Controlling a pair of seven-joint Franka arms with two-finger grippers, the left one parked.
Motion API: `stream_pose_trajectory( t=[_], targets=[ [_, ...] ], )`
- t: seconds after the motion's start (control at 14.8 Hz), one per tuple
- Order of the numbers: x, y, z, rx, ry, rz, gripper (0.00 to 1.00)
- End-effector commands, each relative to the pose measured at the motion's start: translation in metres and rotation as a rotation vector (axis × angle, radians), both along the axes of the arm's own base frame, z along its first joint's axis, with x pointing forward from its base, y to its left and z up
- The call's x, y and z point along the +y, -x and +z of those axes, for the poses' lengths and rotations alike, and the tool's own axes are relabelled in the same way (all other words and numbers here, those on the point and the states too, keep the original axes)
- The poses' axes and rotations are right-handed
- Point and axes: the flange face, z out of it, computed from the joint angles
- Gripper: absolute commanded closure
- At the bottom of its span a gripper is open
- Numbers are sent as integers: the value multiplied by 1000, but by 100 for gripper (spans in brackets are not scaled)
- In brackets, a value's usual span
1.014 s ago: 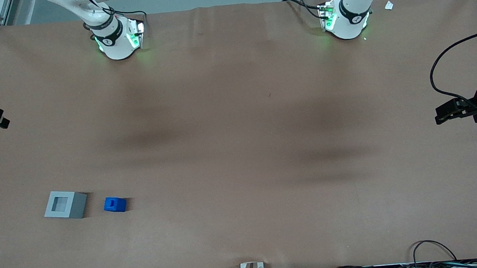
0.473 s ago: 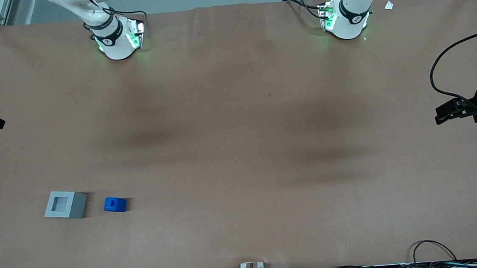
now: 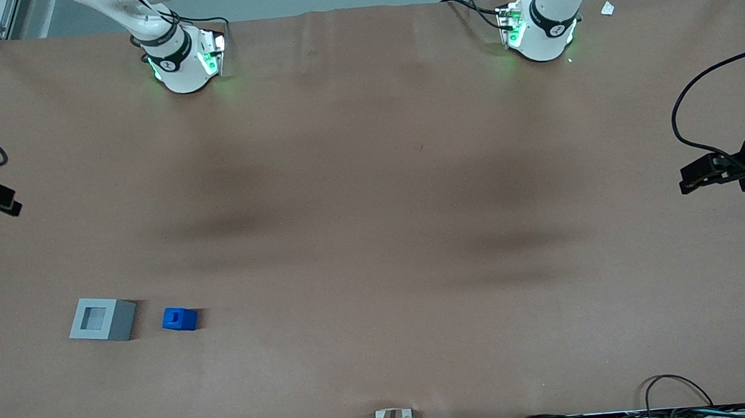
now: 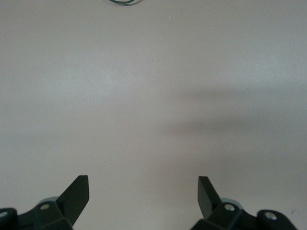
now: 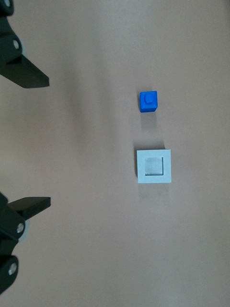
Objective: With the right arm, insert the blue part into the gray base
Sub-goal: 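Move the open right gripper down over the blue cube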
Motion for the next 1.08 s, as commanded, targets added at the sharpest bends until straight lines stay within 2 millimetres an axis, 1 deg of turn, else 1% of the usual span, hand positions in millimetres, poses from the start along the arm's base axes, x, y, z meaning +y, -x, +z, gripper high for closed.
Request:
stream_pose_trajectory(
  t=[0.0, 0.2, 0.27, 0.41, 0.54, 0.61, 0.68, 0.74, 0.88, 0.95, 1.01],
  targets=[
    [8, -18, -28, 7, -17, 13, 0],
    [11, -49, -79, 3, -33, 15, 0],
    [18, -58, -99, 9, -44, 18, 0],
    [31, -69, -125, 16, -66, 28, 0],
    [39, -78, -142, -3, -67, 29, 0],
    [40, -81, -145, -11, -66, 29, 0],
    [45, -84, -148, -20, -68, 35, 0],
    [48, -88, -155, -35, -67, 32, 0],
    [52, -102, -183, -65, -67, 16, 0],
    [59, -108, -194, -86, -67, 22, 0],
    [61, -111, -205, -92, -68, 18, 0]
  ],
)
